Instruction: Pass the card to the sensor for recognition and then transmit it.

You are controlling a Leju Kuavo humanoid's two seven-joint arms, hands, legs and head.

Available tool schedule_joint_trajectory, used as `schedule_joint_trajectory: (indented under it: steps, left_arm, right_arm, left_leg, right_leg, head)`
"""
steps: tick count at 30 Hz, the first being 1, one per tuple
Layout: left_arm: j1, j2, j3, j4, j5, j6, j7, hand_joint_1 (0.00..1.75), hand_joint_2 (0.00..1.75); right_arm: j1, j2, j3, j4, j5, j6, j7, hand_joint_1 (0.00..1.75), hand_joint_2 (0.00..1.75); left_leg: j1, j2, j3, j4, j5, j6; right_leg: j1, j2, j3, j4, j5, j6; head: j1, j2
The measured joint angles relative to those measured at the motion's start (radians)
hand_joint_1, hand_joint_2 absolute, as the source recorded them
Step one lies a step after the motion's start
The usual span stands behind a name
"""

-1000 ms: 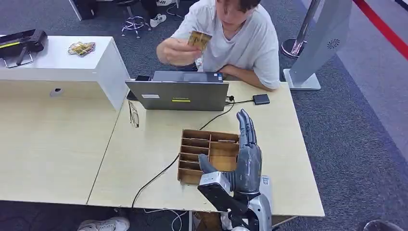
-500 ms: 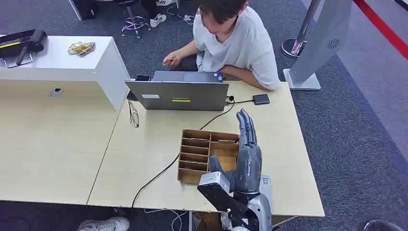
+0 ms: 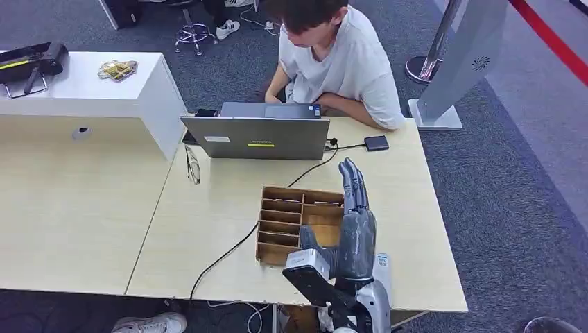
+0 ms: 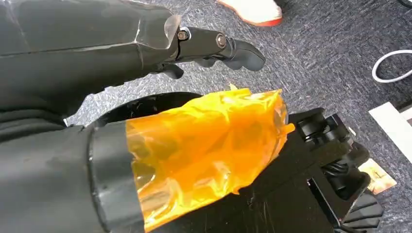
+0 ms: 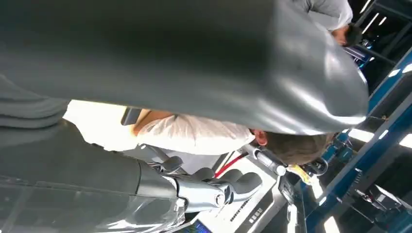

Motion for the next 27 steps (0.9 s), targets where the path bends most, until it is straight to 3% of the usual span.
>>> schedule_joint_trajectory:
  steps: [27]
  left_arm:
    - [0.000,0.000,0.000,0.000,0.011,0.004,0.003,0.00,0.00]
  right_arm:
    - [0.000,-0.006,0.016,0.058,0.019,-0.007,0.000,0.00,0.00]
  left_leg:
    - [0.000,0.000,0.000,0.000,0.000,0.000]
  right_leg:
    - [0.000,0.000,0.000,0.000,0.000,0.000]
  head:
    - [0.000,0.000]
